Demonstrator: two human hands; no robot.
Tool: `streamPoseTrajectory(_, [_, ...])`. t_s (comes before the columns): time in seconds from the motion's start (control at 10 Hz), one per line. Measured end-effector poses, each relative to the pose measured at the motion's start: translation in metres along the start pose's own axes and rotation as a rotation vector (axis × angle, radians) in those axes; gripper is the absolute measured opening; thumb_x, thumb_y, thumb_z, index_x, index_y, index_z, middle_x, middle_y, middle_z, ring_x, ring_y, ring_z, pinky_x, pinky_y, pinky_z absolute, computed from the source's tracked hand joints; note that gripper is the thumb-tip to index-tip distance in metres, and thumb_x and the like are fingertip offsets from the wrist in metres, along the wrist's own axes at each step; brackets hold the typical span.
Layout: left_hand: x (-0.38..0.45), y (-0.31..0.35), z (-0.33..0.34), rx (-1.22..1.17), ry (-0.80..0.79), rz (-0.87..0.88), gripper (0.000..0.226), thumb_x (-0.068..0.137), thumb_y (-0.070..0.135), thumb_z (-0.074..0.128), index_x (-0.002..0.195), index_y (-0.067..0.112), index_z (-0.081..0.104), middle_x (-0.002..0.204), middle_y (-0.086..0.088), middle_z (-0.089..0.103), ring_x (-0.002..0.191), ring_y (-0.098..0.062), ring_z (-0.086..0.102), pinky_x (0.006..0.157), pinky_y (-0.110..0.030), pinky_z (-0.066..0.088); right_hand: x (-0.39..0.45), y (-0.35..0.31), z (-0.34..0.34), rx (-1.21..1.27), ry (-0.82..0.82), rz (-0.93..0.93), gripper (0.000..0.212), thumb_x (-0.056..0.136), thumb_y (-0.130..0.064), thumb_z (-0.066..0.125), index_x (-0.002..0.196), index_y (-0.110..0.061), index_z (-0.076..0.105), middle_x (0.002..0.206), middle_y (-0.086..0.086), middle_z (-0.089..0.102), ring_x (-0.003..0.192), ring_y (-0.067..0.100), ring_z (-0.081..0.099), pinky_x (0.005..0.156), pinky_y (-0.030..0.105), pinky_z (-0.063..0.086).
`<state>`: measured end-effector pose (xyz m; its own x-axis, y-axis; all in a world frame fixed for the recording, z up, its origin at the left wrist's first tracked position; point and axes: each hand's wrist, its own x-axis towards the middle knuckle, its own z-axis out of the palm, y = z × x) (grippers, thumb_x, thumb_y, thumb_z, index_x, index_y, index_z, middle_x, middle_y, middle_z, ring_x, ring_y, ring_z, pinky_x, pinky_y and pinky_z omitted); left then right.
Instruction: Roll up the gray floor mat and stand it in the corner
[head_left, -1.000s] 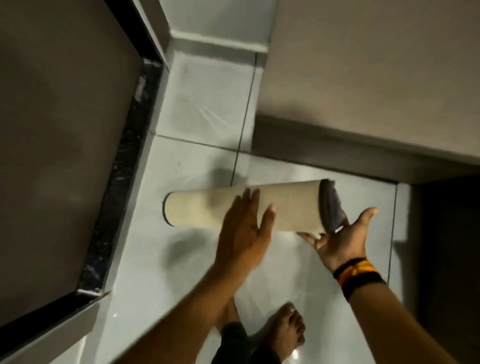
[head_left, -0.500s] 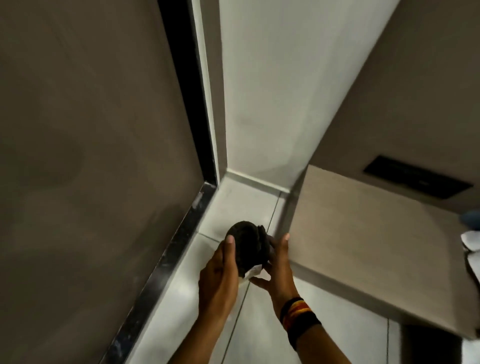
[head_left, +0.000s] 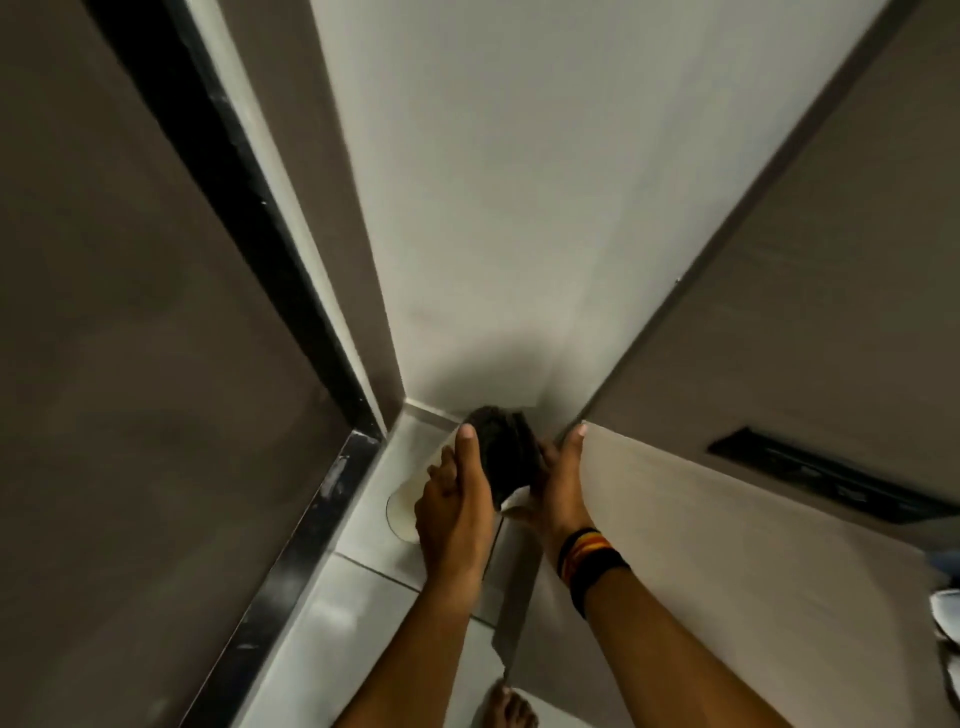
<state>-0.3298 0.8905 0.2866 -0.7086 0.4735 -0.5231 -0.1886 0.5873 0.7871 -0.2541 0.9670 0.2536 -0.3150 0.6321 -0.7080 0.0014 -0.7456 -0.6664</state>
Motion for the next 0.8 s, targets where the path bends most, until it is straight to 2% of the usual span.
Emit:
streamPoseTrajectory(0.1, [0.027, 0.013, 0.035, -0.034, -0.006, -0.046, 0.091, 0.089, 0.085, 0.024, 0.145, 0.021, 0.057, 0.145, -0.011, 0.062, 0.131, -0.029, 0.059, 0.108, -0.044, 0.046, 0.044, -0.022, -0.010, 0.031, -0.009, 0.009, 0.093, 0.075, -0.093, 0.010, 0.126, -0.037, 0.062, 0.117, -0.007, 0.070, 0.105, 0.019, 0.063, 0.087, 0.052, 0.056])
streamPoseTrajectory(0.2, [0.051, 0.028, 0.068, -0.036, -0.036, -0.076, 0.092, 0.089, 0.086, 0.027, 0.149, 0.022, 0.053, 0.153, -0.010, 0.054, 0.137, -0.031, 0.054, 0.113, -0.047, 0.042, 0.075, -0.046, -0.021, 0.123, -0.024, 0.037, 0.104, 0.074, -0.095, 0.009, 0.145, -0.032, 0.052, 0.145, 0.006, 0.058, 0.131, 0.034, 0.053, 0.111, 0.062, 0.038])
streamPoseTrajectory(0.3, [0.065, 0.041, 0.096, -0.011, -0.136, -0.103, 0.095, 0.089, 0.085, 0.027, 0.155, 0.019, 0.045, 0.161, -0.011, 0.044, 0.145, -0.032, 0.045, 0.120, -0.050, 0.038, 0.086, -0.053, -0.043, 0.199, 0.109, 0.015, 0.111, 0.075, -0.095, 0.016, 0.150, -0.019, 0.045, 0.148, 0.017, 0.054, 0.124, 0.035, 0.060, 0.102, 0.048, 0.050])
streamPoseTrajectory(0.4, [0.067, 0.043, 0.111, 0.014, -0.252, -0.123, 0.090, 0.092, 0.081, 0.028, 0.158, 0.022, 0.039, 0.166, -0.009, 0.036, 0.152, -0.032, 0.036, 0.124, -0.053, 0.030, 0.086, -0.045, -0.065, 0.256, 0.223, -0.016, 0.108, 0.079, -0.092, 0.018, 0.149, -0.014, 0.045, 0.151, 0.012, 0.052, 0.132, 0.028, 0.054, 0.102, 0.035, 0.045])
streamPoseTrajectory(0.5, [0.064, 0.030, 0.108, 0.071, -0.317, -0.088, 0.079, 0.098, 0.072, 0.026, 0.163, 0.026, 0.026, 0.171, -0.005, 0.026, 0.157, -0.030, 0.024, 0.128, -0.052, 0.022, 0.076, -0.033, -0.063, 0.090, 0.329, -0.104, 0.085, 0.087, -0.084, 0.023, 0.125, -0.019, 0.062, 0.142, 0.015, 0.059, 0.112, 0.022, 0.062, 0.110, 0.038, 0.041])
streamPoseTrajectory(0.6, [0.061, 0.010, 0.086, 0.368, -0.206, 0.344, 0.068, 0.106, 0.059, 0.020, 0.165, 0.031, -0.001, 0.175, 0.003, -0.008, 0.161, -0.018, -0.009, 0.131, -0.043, 0.002, 0.048, -0.024, -0.045, -0.472, 0.475, -0.450, 0.083, 0.091, -0.080, 0.023, 0.150, -0.024, 0.040, 0.165, 0.007, 0.029, 0.150, 0.025, 0.030, 0.122, 0.040, 0.025])
streamPoseTrajectory(0.7, [0.070, 0.005, 0.058, 0.721, 0.077, 0.831, 0.071, 0.108, 0.046, 0.024, 0.165, 0.017, -0.007, 0.173, -0.006, -0.017, 0.160, -0.021, -0.016, 0.131, -0.041, -0.007, 0.040, -0.026, -0.031, -1.057, 0.486, -0.900, 0.071, 0.103, -0.056, 0.026, 0.161, -0.018, 0.011, 0.171, 0.005, -0.002, 0.157, 0.018, -0.007, 0.128, 0.042, 0.000])
streamPoseTrajectory(0.8, [0.069, 0.025, 0.024, 0.735, 0.120, 1.052, 0.071, 0.108, 0.039, 0.031, 0.165, 0.012, -0.002, 0.174, -0.010, -0.012, 0.161, -0.026, -0.009, 0.131, -0.044, -0.005, 0.025, -0.050, -0.016, -1.388, 0.492, -1.095, 0.067, 0.105, -0.037, 0.031, 0.160, -0.009, 0.006, 0.169, 0.012, -0.005, 0.156, 0.025, -0.009, 0.127, 0.053, -0.001])
